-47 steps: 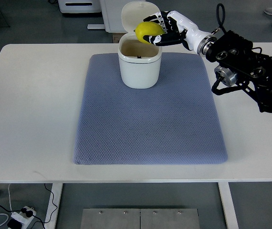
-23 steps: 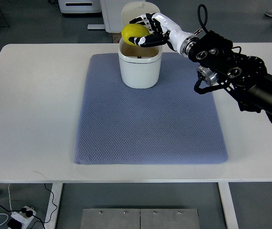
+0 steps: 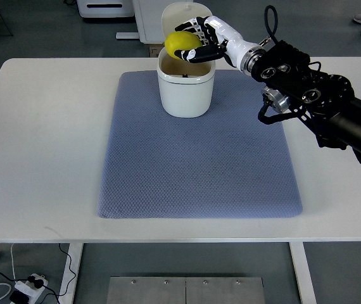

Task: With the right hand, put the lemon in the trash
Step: 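Open the right hand fingers to drop the lemon into the bin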

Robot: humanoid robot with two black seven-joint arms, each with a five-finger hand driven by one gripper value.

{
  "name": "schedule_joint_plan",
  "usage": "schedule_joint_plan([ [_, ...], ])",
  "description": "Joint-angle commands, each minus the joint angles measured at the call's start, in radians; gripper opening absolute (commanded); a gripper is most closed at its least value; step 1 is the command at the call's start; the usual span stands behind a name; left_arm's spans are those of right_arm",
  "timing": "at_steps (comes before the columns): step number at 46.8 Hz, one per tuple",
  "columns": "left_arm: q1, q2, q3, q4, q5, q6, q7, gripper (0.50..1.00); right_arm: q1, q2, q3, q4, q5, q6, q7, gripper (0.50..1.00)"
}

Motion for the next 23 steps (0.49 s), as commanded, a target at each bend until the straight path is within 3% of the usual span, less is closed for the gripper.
schedule_joint_plan([
  [1, 0.000, 0.000, 0.000, 0.000, 0.000, 0.000, 0.000, 1.000, 0.000, 0.000, 0.000, 0.000, 0.000, 0.001, 0.002, 0.981],
  [23, 0.000, 0.000, 0.000, 0.000, 0.000, 0.000, 0.000, 1.000, 0.005, -0.002, 0.000, 0.003, 0.000, 0.002, -0.003, 1.000],
])
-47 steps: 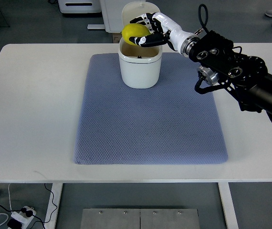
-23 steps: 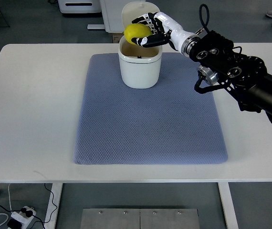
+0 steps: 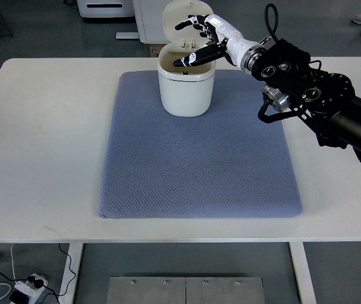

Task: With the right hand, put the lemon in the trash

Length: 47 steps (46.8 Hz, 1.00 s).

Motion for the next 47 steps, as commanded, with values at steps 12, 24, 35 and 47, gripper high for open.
schedule_joint_plan([
  [12, 0.000, 0.000, 0.000, 0.000, 0.000, 0.000, 0.000, 1.000, -0.003, -0.012, 0.000, 0.011, 0.000, 0.001, 0.001, 1.000],
  [24, 0.000, 0.000, 0.000, 0.000, 0.000, 0.000, 0.000, 1.000, -0.006, -0.096, -0.002, 0.115, 0.000, 0.006, 0.001, 1.000],
  [35, 0.000, 0.000, 0.000, 0.000, 0.000, 0.000, 0.000, 1.000, -0.026, -0.276, 0.000, 0.359, 0.000, 0.001, 0.005, 1.000],
  [47, 0.000, 0.000, 0.000, 0.000, 0.000, 0.000, 0.000, 1.000, -0.092, -0.455, 0.012, 0.459, 0.000, 0.001, 0.014, 1.000],
])
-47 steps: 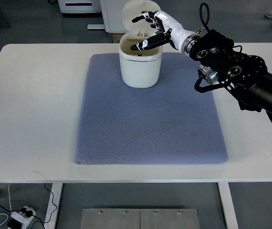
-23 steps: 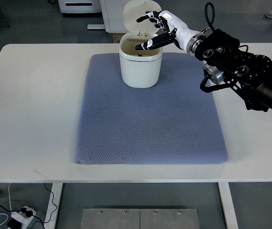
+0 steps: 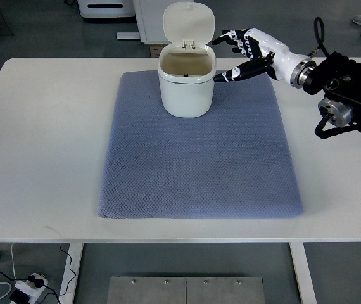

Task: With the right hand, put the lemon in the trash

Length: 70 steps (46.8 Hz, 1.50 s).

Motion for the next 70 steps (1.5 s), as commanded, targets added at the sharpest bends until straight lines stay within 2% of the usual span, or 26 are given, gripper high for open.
schedule_joint_plan([
  [1, 0.000, 0.000, 0.000, 0.000, 0.000, 0.000, 0.000, 1.000, -0.021, -0.052, 0.010, 0.017, 0.001, 0.000, 0.001, 1.000],
  [5, 0.000, 0.000, 0.000, 0.000, 0.000, 0.000, 0.000, 1.000, -0.050, -0.091, 0.076, 0.014, 0.006, -0.006, 0.000, 1.000],
  [13, 0.000, 0.000, 0.000, 0.000, 0.000, 0.000, 0.000, 1.000, -0.214, -0.143, 0.266, -0.011, 0.075, -0.015, 0.000, 1.000],
  [26, 0.000, 0.000, 0.000, 0.000, 0.000, 0.000, 0.000, 1.000, -0.364, -0.088, 0.438, -0.153, 0.095, -0.014, 0.003, 1.000],
  [35, 0.000, 0.000, 0.000, 0.000, 0.000, 0.000, 0.000, 1.000, -0.449, -0.016, 0.553, -0.196, 0.279, 0.000, 0.015, 1.000],
  [51, 0.000, 0.000, 0.000, 0.000, 0.000, 0.000, 0.000, 1.000, -0.481, 0.078, 0.639, -0.213, 0.327, 0.002, 0.021, 1.000],
  [60, 0.000, 0.000, 0.000, 0.000, 0.000, 0.000, 0.000, 1.000, -0.484, 0.153, 0.650, -0.285, 0.327, 0.002, 0.023, 1.000],
  [70, 0.000, 0.000, 0.000, 0.000, 0.000, 0.000, 0.000, 1.000, -0.482, 0.161, 0.647, -0.304, 0.327, 0.000, 0.023, 1.000],
])
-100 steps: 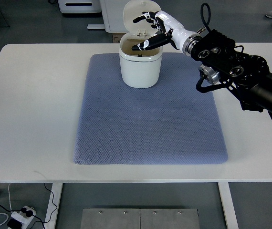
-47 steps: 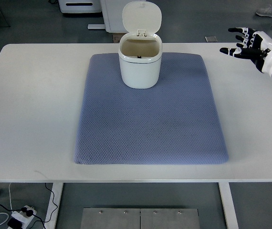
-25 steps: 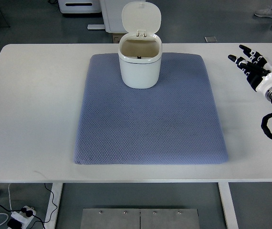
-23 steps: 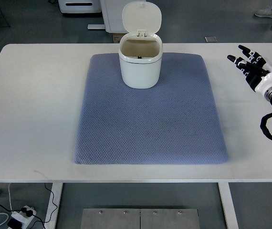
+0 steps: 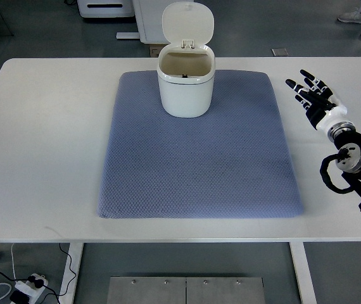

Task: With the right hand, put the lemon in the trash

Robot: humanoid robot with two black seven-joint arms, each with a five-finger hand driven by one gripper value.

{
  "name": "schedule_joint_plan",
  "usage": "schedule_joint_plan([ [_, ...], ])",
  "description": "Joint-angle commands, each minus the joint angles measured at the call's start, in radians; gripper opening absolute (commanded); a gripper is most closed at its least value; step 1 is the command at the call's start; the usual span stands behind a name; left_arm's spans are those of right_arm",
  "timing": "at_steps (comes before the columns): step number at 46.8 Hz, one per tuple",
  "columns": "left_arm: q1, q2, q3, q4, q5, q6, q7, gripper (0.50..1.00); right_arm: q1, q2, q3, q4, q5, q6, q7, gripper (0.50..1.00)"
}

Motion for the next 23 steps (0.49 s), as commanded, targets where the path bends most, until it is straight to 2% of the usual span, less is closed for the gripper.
schedule_joint_plan([
  [1, 0.000, 0.000, 0.000, 0.000, 0.000, 0.000, 0.000, 1.000, 0.002, -0.001, -0.004, 0.000, 0.000, -0.001, 0.000, 1.000],
  [23, 0.000, 0.000, 0.000, 0.000, 0.000, 0.000, 0.000, 1.000, 0.003, -0.002, -0.012, 0.004, -0.005, -0.001, -0.001, 1.000],
])
